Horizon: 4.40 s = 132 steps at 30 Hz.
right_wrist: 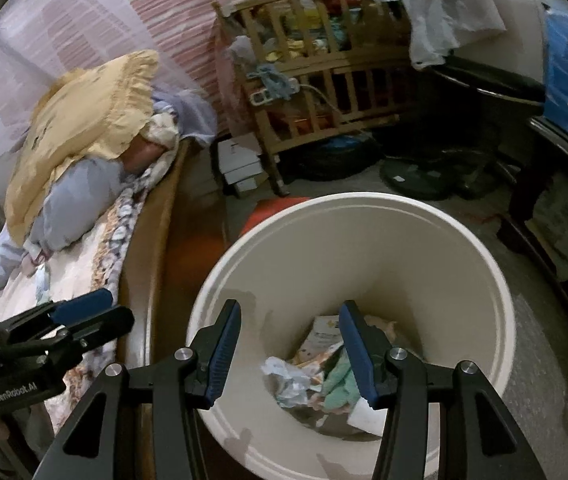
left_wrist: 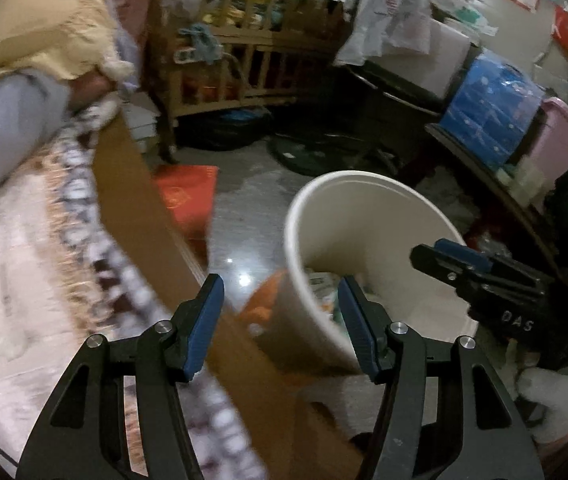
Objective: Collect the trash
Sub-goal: 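Move both grippers back over the bed, then grasp the white-blue medicine box with the left gripper while the right grasps the blue snack packet, then carry the medicine box and snack packet over the bucket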
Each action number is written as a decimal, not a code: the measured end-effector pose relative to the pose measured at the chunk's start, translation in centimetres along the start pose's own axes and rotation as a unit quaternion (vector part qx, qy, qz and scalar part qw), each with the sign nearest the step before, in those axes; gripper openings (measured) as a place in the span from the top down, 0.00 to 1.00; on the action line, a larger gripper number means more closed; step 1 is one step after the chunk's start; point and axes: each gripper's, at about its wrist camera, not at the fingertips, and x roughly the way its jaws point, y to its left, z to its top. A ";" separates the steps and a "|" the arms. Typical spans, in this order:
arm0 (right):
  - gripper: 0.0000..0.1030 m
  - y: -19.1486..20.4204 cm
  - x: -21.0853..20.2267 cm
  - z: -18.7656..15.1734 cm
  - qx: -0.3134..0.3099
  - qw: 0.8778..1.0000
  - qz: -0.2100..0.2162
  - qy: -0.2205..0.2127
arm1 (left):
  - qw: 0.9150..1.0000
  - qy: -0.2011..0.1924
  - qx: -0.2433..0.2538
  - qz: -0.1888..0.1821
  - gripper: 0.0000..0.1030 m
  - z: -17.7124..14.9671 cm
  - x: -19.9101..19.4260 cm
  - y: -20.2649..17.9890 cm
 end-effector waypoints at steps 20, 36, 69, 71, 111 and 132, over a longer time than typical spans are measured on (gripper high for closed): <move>0.42 17.3 2.9 0.3 -0.119 0.985 0.122 0.035 | 0.984 -0.024 -0.101 0.146 0.44 -4.7 -9.4 15.6; 0.40 36.9 12.2 -3.5 -0.220 0.937 0.237 0.134 | 0.932 -0.015 -0.239 0.271 0.44 -13.8 -19.5 34.0; 0.74 38.6 18.0 -0.1 -0.183 0.941 0.250 0.139 | 0.913 -0.017 -0.321 0.251 0.56 -6.0 -8.6 46.9; 0.74 38.6 17.5 -0.4 -0.184 0.940 0.252 0.138 | 0.917 -0.021 -0.309 0.252 0.56 -6.7 -9.6 45.4; 0.74 34.8 7.2 -6.8 -0.223 0.944 0.218 0.105 | 0.944 -0.030 -0.217 0.246 0.56 -14.7 -16.4 26.4; 0.74 30.0 3.6 -6.2 -0.210 0.954 0.197 0.078 | 0.962 -0.028 -0.167 0.216 0.56 -13.0 -14.2 20.0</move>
